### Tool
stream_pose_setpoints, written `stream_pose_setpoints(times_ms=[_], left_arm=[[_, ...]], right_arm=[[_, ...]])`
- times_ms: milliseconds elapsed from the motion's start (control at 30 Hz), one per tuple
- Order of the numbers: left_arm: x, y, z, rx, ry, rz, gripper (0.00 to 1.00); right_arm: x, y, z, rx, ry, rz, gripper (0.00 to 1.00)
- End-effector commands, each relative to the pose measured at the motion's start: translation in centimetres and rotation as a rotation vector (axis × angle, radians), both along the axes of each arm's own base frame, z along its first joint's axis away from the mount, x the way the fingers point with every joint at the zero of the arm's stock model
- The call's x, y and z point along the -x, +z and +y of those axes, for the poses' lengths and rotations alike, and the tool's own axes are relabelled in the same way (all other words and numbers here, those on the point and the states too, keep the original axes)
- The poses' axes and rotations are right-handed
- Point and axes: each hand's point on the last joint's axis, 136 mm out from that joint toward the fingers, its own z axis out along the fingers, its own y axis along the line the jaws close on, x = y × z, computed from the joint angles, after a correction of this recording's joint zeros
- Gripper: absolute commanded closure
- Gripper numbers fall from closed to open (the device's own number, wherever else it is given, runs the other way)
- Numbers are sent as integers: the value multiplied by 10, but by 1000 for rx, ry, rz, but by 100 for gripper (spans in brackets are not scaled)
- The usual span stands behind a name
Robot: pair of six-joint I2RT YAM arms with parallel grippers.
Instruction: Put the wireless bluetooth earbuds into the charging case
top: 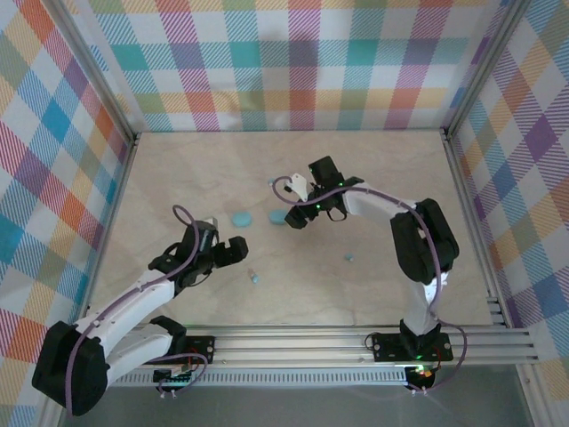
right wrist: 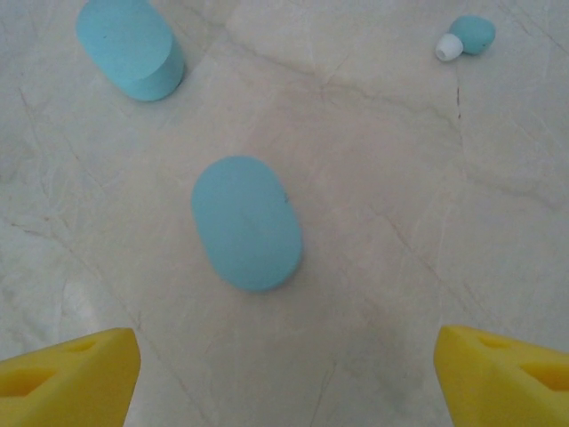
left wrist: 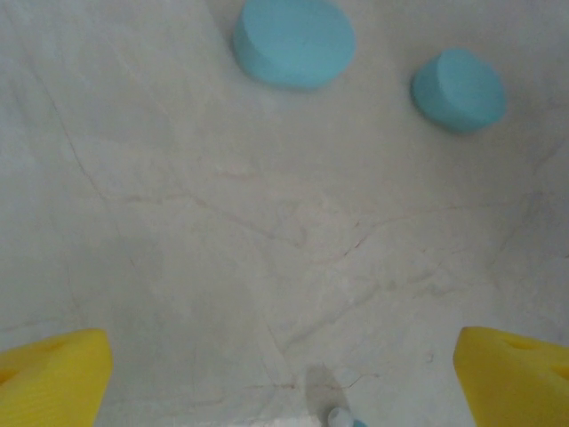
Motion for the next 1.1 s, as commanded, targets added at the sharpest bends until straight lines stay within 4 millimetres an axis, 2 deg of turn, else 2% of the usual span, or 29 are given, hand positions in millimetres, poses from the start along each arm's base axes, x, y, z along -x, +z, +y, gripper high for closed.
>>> stream_pose_setpoints(times_ms=[0,133,367,700,1067], left_arm=[[5,-14,3,2,43,38,3],[1,-10,-12,37,-36,12,4],[0,-20,-28,19,-141,85,7],[-8,-28,-33,-2,-157,118,5],[-13,-25,-34,-39,-181,127,4]], right_arm=[[10,2,13,16,103,23,15],[12,-10,26,65,187,21,20],[25,-34,41,132,318,56,19],[8,-53,43,204,337,30,18],[11,-62,49,204,415,18,18]])
